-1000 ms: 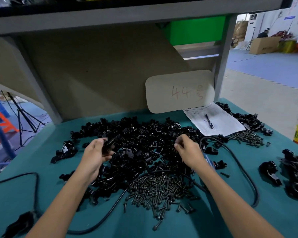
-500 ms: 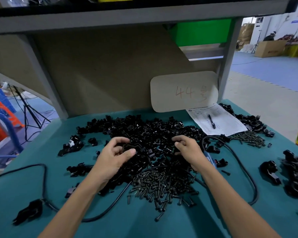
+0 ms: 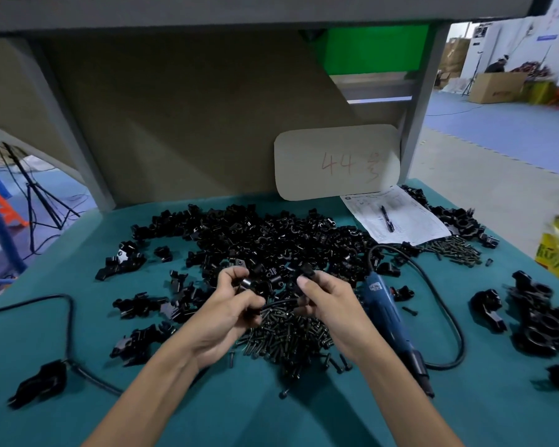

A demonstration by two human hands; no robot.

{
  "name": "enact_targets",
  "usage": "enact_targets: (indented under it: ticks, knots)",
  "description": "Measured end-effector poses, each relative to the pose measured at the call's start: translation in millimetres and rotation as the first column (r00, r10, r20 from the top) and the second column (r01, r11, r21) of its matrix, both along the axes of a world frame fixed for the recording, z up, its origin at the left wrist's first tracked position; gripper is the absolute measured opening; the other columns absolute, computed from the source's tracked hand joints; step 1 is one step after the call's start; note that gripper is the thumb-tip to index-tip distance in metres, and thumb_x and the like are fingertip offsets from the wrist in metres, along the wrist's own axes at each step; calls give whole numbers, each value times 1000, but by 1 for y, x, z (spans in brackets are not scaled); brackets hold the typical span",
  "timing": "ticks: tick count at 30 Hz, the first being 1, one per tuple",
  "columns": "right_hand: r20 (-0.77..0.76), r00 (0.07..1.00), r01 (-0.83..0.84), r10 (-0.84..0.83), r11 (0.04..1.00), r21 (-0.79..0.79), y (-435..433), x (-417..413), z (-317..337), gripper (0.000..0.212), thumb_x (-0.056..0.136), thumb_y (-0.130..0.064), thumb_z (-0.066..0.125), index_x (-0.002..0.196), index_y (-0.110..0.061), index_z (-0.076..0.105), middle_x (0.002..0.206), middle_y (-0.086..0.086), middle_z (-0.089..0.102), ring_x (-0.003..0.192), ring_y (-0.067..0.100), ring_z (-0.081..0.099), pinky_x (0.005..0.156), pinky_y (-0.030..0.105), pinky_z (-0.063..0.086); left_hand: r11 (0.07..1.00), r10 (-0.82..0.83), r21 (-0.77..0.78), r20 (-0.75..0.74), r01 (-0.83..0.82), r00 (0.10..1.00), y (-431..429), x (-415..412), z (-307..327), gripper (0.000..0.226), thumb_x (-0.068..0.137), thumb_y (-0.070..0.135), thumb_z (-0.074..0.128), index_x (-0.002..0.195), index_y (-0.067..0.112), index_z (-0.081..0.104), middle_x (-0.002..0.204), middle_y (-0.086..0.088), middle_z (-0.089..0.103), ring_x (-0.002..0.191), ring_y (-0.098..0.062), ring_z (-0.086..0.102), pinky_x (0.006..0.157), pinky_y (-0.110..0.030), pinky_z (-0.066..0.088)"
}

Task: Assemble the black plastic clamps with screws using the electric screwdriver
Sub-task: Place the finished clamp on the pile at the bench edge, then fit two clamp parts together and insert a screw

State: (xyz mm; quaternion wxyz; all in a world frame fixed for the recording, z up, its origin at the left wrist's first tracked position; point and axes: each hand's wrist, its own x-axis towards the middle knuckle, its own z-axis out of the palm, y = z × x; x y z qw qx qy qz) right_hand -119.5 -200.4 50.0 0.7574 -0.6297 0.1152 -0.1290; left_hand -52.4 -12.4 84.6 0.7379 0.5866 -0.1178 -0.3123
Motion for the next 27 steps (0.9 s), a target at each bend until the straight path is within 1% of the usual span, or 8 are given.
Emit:
enact_targets:
  ticks: [2, 7, 12, 13, 16, 19, 23, 27]
  knots:
    - [2, 1000, 21, -21, 998, -56, 3, -1, -2, 16, 100, -13, 64, 89, -4, 70, 80, 3, 61, 73, 16, 64, 70, 32, 60, 998, -21, 57, 38, 18, 999, 1, -3, 0, 46, 90, -14, 58, 120, 17, 43, 104, -13, 50, 79, -17, 55, 65, -28, 51]
    - [-1, 999, 39, -40, 980, -194, 15, -4, -7, 41, 99, -11, 62, 98, -49, 77, 85, -10, 74, 74, 14, 70, 67, 27, 58, 992, -33, 122, 61, 25, 998, 3, -8, 1, 23, 91, -8, 59, 107, 8, 62, 91, -6, 59, 73, -9, 60, 63, -23, 51]
    - [2, 1000, 21, -21, 969, -245, 24, -6, -4, 19, 100, -17, 60, 99, -27, 77, 86, -6, 74, 75, 11, 65, 68, 35, 56, 992, 1, 129, 61, -9, 998, 4, -11, -2, 23, 93, 12, 67, 107, 10, 49, 97, -8, 72, 67, -8, 55, 61, -24, 47]
    - [1, 1000, 25, -26, 971, -240, 25, -6, -4, 20, 100, -16, 60, 98, -27, 77, 87, -5, 75, 76, 13, 66, 68, 40, 56, 990, 3, 144, 69, -13, 998, 5, -11, -2, 31, 92, 16, 68, 111, 10, 44, 103, -12, 74, 66, -8, 55, 61, -24, 46]
    - [0, 998, 61, -62, 979, -196, 27, -8, -3, 33, 100, -11, 60, 103, -40, 76, 90, -7, 77, 75, 10, 71, 65, 27, 58, 967, -24, 254, 121, -8, 992, 6, -12, 0, 54, 82, 27, 78, 118, 9, 42, 101, -19, 73, 63, -7, 56, 59, -23, 43]
    - [-17, 999, 36, -39, 991, -128, 31, -8, -2, 35, 100, -6, 57, 116, -30, 75, 94, -4, 78, 81, 13, 75, 73, 29, 60, 956, -28, 294, 160, -21, 987, 7, -12, -4, 36, 86, 16, 77, 115, 6, 57, 90, -7, 73, 76, -8, 67, 65, -19, 51]
    - [-37, 999, -11, 15, 994, 106, 37, -11, -2, 32, 104, -6, 51, 113, -25, 75, 99, 2, 80, 94, 22, 77, 77, 25, 61, 951, -56, 308, 304, -43, 951, 6, -16, -6, 17, 91, 16, 72, 108, 15, 72, 85, -4, 71, 79, -12, 64, 66, -21, 53]
    - [1, 998, -58, 58, 996, 69, 44, -16, -4, 27, 107, -15, 53, 127, -13, 70, 112, 6, 78, 107, 19, 74, 87, 29, 60, 864, -155, 477, 559, -162, 814, 8, -19, -7, 36, 92, 44, 69, 127, 38, 67, 114, 17, 73, 106, -1, 66, 97, -29, 52]
